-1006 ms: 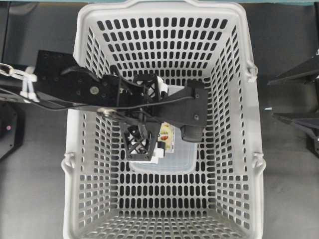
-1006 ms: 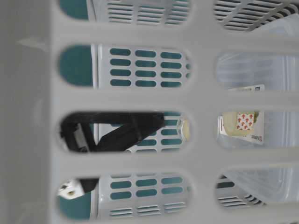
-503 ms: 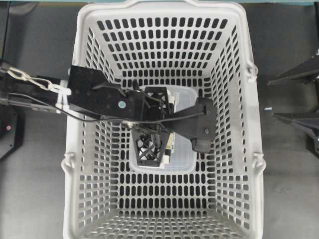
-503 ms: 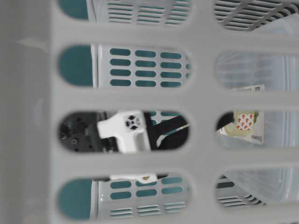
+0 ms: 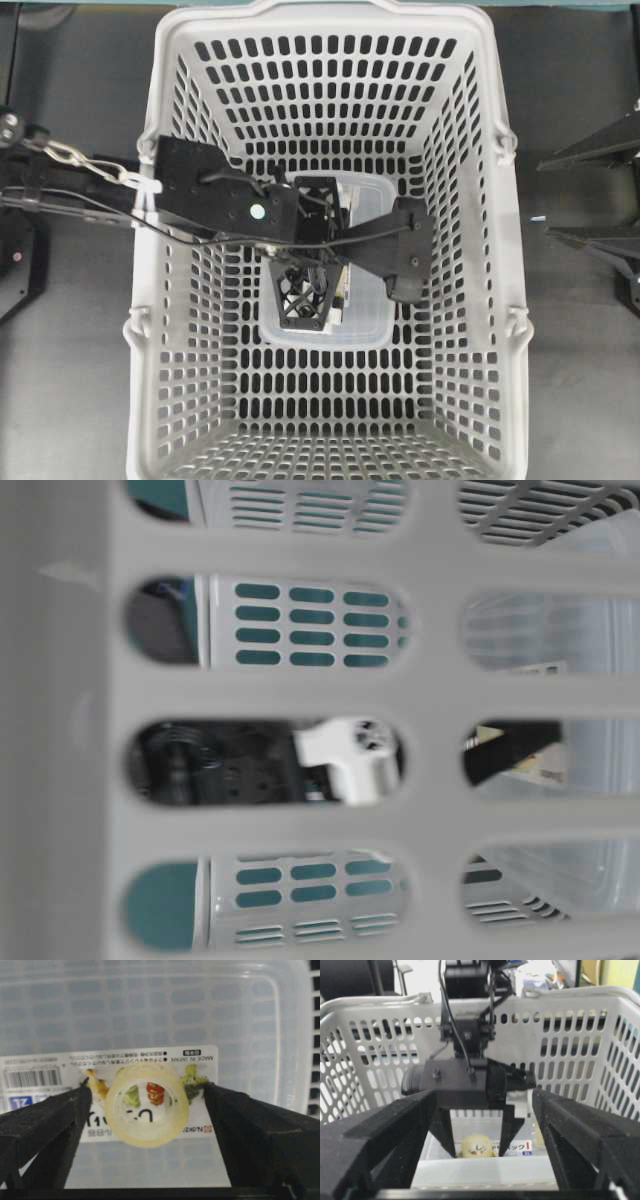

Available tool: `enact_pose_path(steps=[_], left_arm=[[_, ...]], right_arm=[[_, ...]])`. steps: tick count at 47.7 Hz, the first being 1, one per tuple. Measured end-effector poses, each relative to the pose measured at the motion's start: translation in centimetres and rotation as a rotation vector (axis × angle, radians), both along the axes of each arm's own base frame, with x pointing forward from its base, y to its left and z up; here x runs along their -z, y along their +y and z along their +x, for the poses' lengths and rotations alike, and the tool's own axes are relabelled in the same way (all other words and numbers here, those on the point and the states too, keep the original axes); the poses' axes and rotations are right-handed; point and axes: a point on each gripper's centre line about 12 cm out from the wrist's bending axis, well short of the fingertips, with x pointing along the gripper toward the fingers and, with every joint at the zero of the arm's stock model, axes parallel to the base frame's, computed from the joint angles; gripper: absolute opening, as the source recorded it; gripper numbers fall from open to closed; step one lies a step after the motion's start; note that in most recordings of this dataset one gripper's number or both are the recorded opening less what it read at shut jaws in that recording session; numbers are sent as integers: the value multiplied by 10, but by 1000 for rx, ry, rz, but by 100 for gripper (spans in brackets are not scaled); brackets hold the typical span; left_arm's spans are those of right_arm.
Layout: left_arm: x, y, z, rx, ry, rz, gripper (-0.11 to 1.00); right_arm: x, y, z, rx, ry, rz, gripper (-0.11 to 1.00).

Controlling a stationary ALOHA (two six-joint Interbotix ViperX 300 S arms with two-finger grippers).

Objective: Pick up the cellophane tape from the shopping basket with the left arm.
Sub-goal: 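Close the left gripper on the tape roll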

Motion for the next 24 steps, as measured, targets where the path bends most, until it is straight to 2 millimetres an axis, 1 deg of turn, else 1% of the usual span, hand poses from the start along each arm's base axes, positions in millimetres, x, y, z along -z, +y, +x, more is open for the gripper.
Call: enact_pose_path(steps=[8,12,16,20,21,24], left_arm=[[1,0,0,1,-11,-1,90],[0,0,0,-1,-12,-1,86],[0,-1,0,2,-12,-1,74],[0,-2,0,5,-14,-1,53],[0,-2,0,5,-15,-1,49],[-1,-2,1,5,-15,-1,50]], right_arm=[[0,0,0,0,2,0,75],[0,0,0,0,2,2,75],[0,0,0,0,2,0,75],[0,0,0,0,2,0,75],[0,0,0,0,2,3,75],[0,0,0,0,2,2,75]])
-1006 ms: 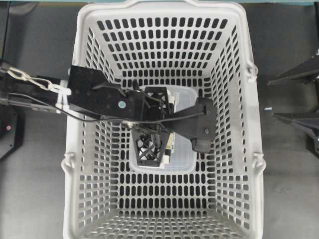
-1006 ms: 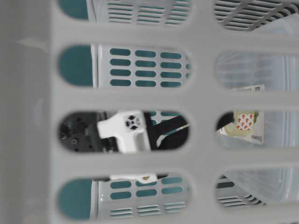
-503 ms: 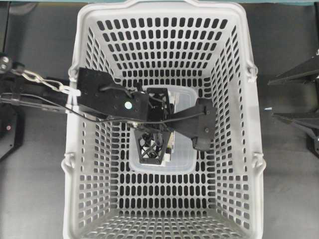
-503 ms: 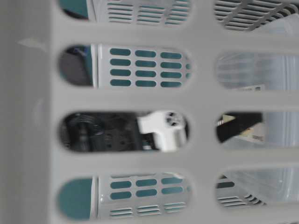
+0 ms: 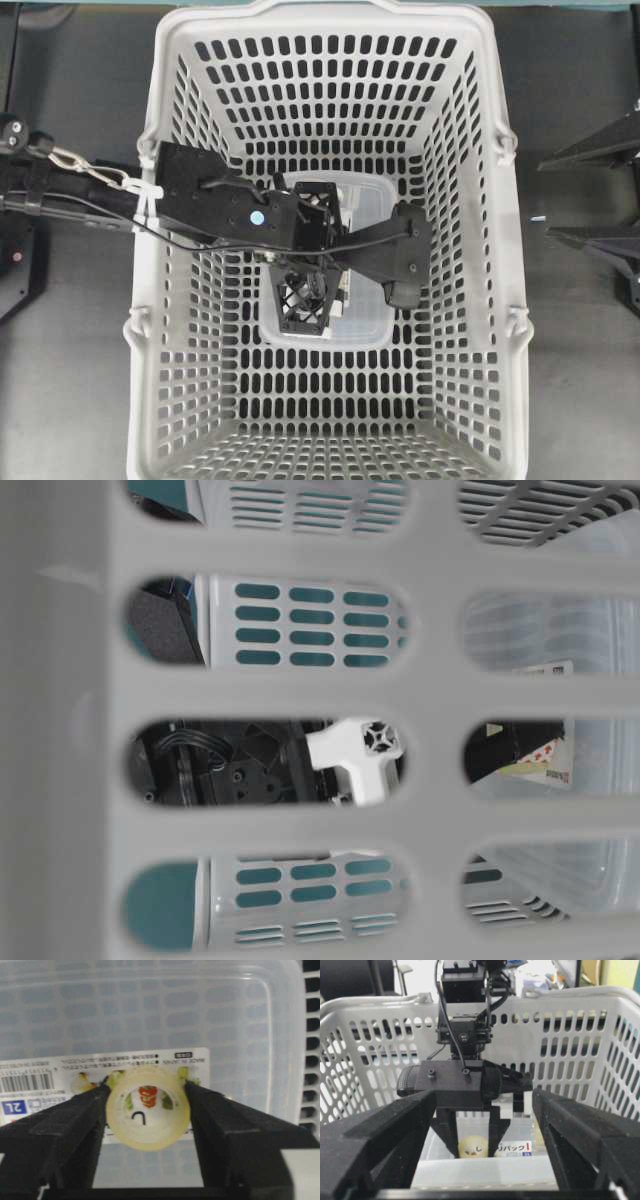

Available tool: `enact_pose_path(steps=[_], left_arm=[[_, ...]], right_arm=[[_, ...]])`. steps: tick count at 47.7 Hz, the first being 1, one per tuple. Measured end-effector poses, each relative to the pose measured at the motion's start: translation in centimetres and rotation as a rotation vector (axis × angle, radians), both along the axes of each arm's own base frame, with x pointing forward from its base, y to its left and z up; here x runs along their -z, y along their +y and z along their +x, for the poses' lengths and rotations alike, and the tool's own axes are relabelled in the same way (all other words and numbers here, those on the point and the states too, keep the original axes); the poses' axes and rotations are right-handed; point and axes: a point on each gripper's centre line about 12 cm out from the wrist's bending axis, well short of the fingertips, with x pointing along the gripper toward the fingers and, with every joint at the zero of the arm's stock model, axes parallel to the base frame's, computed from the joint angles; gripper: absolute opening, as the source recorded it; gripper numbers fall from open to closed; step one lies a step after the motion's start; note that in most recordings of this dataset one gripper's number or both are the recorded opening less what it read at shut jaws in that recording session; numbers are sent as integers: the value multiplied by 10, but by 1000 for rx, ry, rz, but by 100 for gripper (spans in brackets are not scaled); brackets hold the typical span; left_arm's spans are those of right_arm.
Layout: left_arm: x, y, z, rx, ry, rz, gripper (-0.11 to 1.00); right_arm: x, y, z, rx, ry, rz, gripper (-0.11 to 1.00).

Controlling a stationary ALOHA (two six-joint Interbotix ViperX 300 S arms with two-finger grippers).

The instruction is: Pick up the cellophane tape from the shopping basket with the left arm.

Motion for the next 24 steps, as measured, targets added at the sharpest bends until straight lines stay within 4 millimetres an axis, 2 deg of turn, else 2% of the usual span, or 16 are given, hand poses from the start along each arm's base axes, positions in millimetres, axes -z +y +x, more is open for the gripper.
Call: enact_pose_path(steps=[4,10,13,24], left_arm=[[-2,0,0,1,-3,0,50],[-17,0,-2,0,-12,0,50],[-33,1,-3,-2,-20,1,50],[-110,-1,-8,-5,-52,-1,50]], right_arm=[[0,0,0,0,0,-2,75],[0,0,0,0,-2,-2,75],[0,0,0,0,-3,-1,75],[0,0,0,0,-2,2,75]])
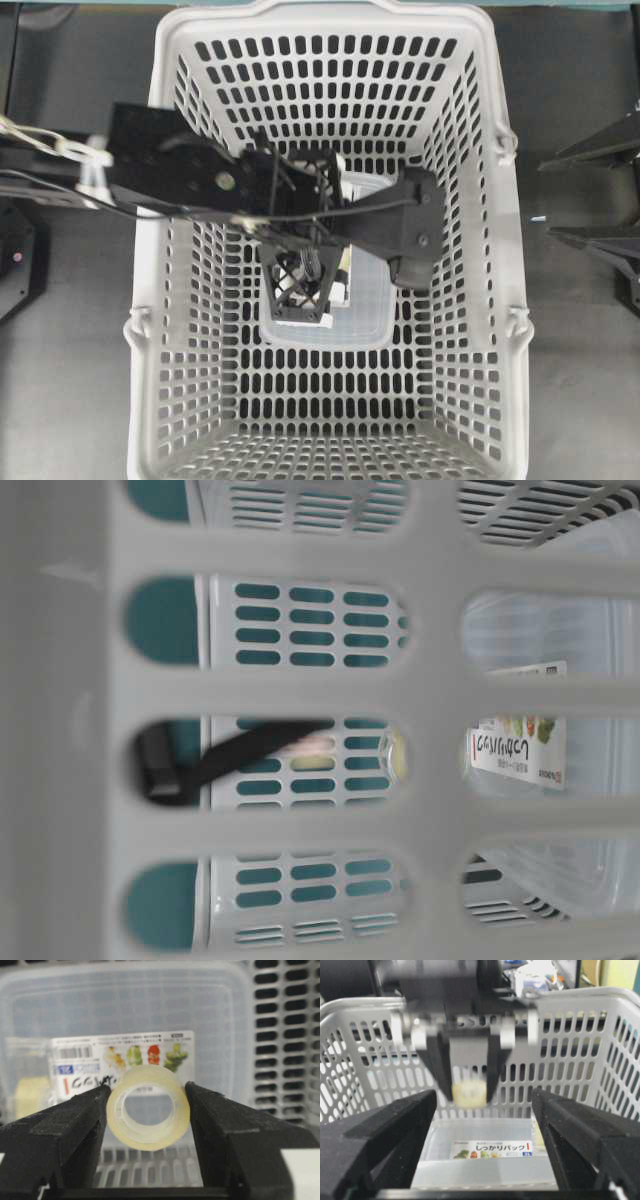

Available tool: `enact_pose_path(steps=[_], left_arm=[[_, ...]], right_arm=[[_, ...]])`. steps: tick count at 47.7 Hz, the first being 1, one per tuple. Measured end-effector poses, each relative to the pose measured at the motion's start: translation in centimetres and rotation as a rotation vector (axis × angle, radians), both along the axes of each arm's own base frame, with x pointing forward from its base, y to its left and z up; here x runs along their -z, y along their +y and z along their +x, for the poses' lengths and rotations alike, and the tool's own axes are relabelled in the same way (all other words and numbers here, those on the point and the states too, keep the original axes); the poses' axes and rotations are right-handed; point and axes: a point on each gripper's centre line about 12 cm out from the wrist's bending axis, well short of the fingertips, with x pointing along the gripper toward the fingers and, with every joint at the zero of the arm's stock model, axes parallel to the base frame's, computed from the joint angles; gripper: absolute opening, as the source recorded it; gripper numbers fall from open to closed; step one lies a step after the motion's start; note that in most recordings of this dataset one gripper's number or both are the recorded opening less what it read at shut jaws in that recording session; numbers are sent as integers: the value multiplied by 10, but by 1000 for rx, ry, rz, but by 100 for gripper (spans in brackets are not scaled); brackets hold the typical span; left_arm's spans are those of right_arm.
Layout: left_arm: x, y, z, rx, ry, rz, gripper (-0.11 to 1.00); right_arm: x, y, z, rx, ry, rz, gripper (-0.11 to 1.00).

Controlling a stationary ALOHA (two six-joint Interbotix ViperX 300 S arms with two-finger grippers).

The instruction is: Pick up the cellophane tape from the shopping basket with the left arm.

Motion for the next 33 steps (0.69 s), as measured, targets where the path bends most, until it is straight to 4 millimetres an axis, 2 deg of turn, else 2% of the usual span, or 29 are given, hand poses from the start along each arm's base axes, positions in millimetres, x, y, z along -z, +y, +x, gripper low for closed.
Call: enact_pose_path(steps=[9,14,17,33], left_arm=[[-63,-4,-7,2,0,-1,50],[-83,-6,-11,3,0,0,50],[-86,-6,-11,3,1,-1,50],[-76,-6,-4,2,30,2,50]], right_arm=[[0,0,0,0,-3,-1,75],[0,0,0,2,-2,2,75],[-1,0,0,0,-5,3,75],[-1,0,-1,0,-6,2,75]])
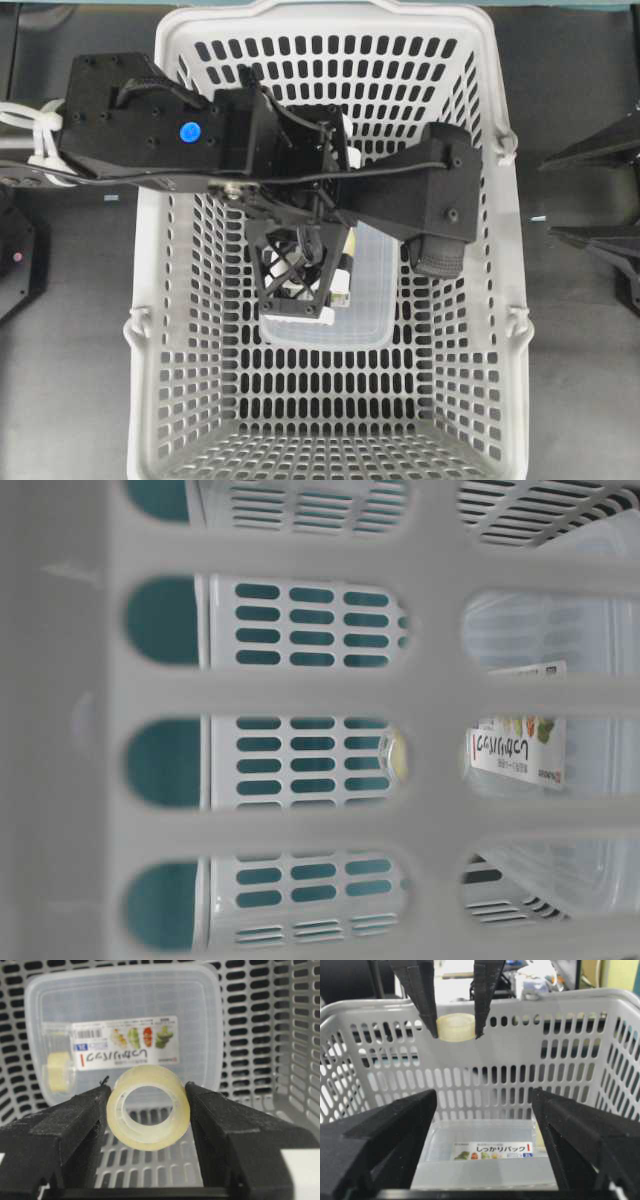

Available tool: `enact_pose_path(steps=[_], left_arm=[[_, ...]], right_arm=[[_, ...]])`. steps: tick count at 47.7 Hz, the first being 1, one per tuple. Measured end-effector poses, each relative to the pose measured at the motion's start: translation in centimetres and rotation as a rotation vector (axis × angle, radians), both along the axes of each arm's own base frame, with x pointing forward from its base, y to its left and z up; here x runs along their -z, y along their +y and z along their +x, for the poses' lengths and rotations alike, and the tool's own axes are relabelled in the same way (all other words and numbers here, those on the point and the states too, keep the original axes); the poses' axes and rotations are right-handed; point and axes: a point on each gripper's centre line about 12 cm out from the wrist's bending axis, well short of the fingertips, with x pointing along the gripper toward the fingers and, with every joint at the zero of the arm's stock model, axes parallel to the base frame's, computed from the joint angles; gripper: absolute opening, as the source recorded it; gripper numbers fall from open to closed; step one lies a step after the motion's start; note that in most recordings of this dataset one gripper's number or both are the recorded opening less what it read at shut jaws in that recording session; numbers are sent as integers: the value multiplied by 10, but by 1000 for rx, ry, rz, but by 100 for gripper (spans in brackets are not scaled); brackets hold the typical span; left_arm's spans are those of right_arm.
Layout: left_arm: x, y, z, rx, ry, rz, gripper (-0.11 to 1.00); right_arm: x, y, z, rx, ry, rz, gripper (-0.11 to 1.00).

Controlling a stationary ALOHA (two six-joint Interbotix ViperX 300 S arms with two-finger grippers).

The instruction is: Pick up the cellophane tape from the shopping basket with the left arm.

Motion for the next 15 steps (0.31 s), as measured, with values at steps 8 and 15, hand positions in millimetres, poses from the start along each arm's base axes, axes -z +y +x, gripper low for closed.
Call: enact_pose_path(steps=[8,15], left_arm=[[2,0,1,0,6,1,50],[2,0,1,0,8,1,50]], right_arm=[[-1,0,0,0,-2,0,75],[0,0,0,0,-2,2,75]])
